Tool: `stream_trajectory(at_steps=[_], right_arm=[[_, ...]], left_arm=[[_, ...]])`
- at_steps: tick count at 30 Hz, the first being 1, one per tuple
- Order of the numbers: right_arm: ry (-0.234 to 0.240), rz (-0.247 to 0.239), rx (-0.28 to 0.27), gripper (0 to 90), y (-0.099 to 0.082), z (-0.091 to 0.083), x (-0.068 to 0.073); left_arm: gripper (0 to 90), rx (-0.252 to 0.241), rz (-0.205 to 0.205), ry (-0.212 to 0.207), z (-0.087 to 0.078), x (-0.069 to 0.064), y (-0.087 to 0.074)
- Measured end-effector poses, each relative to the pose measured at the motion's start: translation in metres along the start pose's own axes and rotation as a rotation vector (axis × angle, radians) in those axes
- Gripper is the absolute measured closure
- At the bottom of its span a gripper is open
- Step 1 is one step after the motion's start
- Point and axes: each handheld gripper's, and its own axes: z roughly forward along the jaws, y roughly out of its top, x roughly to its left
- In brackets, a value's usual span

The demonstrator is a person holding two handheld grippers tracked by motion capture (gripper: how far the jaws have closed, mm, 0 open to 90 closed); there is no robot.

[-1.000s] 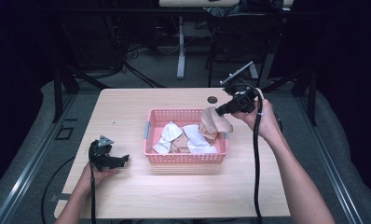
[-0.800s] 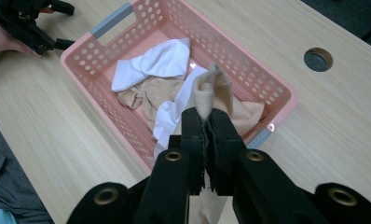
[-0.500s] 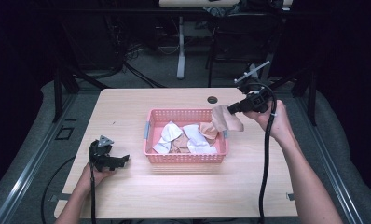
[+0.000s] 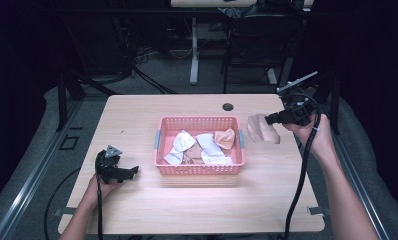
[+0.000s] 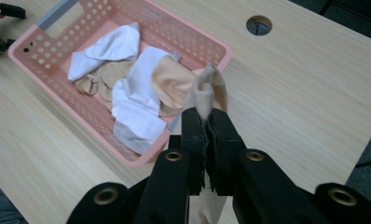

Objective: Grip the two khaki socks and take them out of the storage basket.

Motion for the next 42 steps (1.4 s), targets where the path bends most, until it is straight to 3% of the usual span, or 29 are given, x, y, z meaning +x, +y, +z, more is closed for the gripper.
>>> stream_trajectory(at_steps=[11,17,19,23,35,42], right_arm=[[-0.037,0.063,0.016,86.1,-0.032,0.016,-0.026],[-0.031,0.089,0.03,86.1,-0.042,0.031,-0.032],[-0.049,0.094,0.032,86.1,-0.045,0.036,-0.033],[-0.048,0.102,0.066,86.1,-0.047,0.046,-0.035],[-0.076,0.123,0.116,86.0,-0.059,0.062,-0.045],[-0.035,0.146,0.166,85.9,-0.071,0.077,-0.053]], left_arm=[[0.0,0.001,0.0,0.001,0.0,0.0,0.0],[0.0,0.001,0.001,0.0,0.0,0.0,0.0],[0.0,0.001,0.001,0.0,0.0,0.0,0.0],[0.0,0.0,0.002,0.001,0.0,-0.001,-0.001],[0.0,0.001,0.004,-0.001,-0.001,-0.001,-0.001],[0.0,0.001,0.004,-0.002,-0.001,-0.001,-0.001]])
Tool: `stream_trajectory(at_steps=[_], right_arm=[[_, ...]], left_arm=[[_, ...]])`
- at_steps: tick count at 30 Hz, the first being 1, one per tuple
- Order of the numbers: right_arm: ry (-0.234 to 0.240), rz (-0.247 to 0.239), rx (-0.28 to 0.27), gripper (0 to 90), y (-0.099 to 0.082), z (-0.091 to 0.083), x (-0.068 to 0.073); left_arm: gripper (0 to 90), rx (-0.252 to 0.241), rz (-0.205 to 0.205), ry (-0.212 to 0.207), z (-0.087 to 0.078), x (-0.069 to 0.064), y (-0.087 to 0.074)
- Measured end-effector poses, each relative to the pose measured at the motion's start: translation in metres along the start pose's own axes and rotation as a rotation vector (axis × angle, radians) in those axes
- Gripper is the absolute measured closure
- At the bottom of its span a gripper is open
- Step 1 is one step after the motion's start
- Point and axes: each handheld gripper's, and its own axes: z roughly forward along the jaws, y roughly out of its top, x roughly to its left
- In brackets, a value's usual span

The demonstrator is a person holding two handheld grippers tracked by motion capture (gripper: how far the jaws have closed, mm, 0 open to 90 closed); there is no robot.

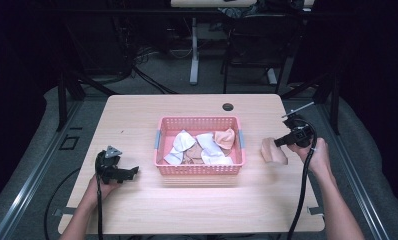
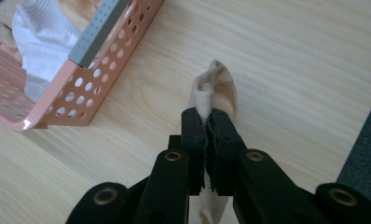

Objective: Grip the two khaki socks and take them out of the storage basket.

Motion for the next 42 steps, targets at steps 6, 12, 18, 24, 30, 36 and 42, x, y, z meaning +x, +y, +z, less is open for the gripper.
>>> stream_trajectory(at_steps=[6,12,18,24,30,36,42], right_arm=[[0.027,0.031,0.018,84.6,-0.002,0.008,-0.006],[0.028,0.039,-0.007,75.2,-0.004,0.004,-0.009],[0.035,0.042,-0.023,51.5,-0.003,0.004,-0.008],[0.041,0.017,-0.058,22.9,-0.001,0.0,0.0],[0.038,0.001,-0.094,0.0,0.004,-0.004,0.01],[0.052,-0.039,-0.138,0.0,0.012,-0.01,0.025],[0.076,-0.093,-0.146,0.0,0.027,-0.008,0.047]], left_arm=[[0.0,-0.001,0.002,-0.001,0.0,0.0,0.0],[0.0,-0.002,0.001,0.0,0.0,0.0,0.0],[0.0,-0.002,0.001,-0.001,0.0,0.0,0.0],[0.0,-0.002,0.001,0.0,0.0,0.0,0.0],[0.0,-0.001,0.002,-0.002,0.0,0.0,0.0],[0.0,0.0,0.002,-0.001,0.0,0.0,0.0],[0.0,-0.003,0.0,0.0,0.0,0.0,0.0]])
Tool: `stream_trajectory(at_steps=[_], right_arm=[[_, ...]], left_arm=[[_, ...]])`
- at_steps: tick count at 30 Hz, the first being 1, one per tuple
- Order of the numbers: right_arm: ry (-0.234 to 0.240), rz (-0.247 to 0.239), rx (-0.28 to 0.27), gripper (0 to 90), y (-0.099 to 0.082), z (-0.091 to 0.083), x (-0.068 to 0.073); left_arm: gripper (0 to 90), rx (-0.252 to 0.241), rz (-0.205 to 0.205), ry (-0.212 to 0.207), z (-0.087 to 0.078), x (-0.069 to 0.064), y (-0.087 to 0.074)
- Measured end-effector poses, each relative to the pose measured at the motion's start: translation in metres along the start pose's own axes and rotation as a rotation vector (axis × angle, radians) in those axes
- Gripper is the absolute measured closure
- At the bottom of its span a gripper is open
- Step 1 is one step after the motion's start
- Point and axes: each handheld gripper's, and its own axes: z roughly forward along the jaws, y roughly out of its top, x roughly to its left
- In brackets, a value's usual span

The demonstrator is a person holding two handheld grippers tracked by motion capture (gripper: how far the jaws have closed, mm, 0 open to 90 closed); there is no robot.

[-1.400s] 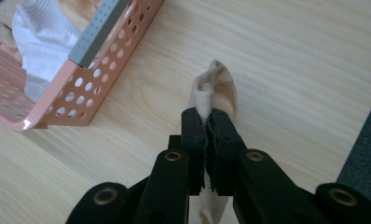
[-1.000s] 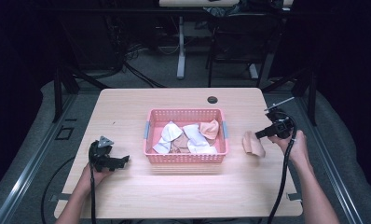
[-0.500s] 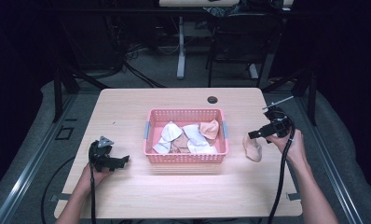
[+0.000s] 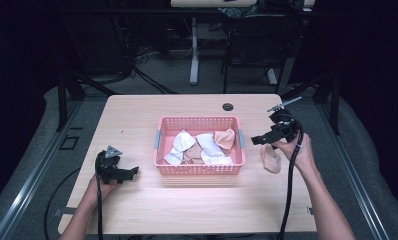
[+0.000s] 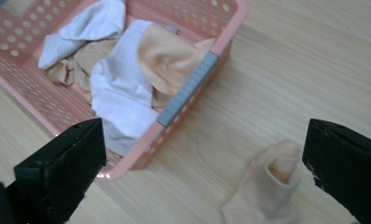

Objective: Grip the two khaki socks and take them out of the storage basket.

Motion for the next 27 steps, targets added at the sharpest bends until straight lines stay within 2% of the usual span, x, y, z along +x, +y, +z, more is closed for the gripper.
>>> stream_trajectory(at_steps=[5,13,18,20,27], right_arm=[[0.016,-0.034,0.0,0.0,0.015,0.01,0.017],[0.015,-0.072,0.012,0.0,0.04,0.025,0.038],[0.015,-0.1,0.028,0.0,0.056,0.035,0.048],[0.032,-0.1,0.032,0.3,0.06,0.041,0.052],[0.041,-0.119,0.075,1.8,0.074,0.061,0.058]], left_arm=[[0.0,0.003,0.002,-0.001,0.0,0.0,0.0],[0.0,0.001,0.001,-0.001,0.0,0.0,0.0],[0.0,0.003,0.002,-0.002,0.0,0.0,0.0],[0.0,0.003,0.002,-0.002,0.0,0.0,0.0],[0.0,0.003,0.002,-0.002,0.0,0.0,0.0]])
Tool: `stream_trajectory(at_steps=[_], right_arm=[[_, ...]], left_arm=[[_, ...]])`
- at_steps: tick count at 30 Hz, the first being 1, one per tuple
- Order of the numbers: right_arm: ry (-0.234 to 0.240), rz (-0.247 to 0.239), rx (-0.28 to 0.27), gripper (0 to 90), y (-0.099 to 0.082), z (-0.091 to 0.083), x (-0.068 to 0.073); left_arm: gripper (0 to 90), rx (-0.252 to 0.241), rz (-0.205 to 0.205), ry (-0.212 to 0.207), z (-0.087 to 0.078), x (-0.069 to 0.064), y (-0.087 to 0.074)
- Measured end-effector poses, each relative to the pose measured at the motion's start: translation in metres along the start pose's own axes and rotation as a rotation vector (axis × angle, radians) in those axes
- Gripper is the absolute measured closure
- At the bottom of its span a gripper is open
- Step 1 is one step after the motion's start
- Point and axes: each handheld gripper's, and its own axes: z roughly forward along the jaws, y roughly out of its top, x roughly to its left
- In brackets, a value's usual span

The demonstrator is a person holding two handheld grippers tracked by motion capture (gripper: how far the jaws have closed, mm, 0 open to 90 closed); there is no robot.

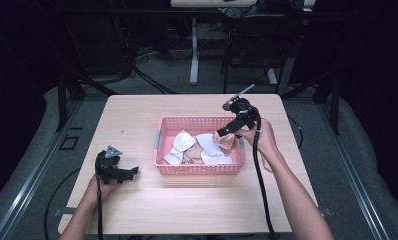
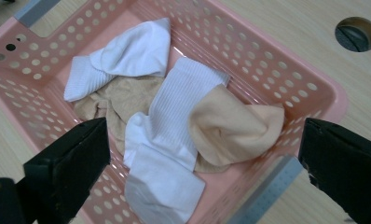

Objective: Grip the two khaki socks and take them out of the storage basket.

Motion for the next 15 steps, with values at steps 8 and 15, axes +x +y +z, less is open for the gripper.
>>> stream_trajectory(at_steps=[8,15], right_arm=[[0.014,-0.013,0.051,7.0,0.012,0.031,0.0],[-0.008,0.002,0.089,19.8,0.016,0.049,-0.002]], left_arm=[[0.0,-0.003,-0.001,-0.001,0.0,0.0,0.0],[0.0,-0.003,-0.001,-0.001,0.0,0.0,0.0]])
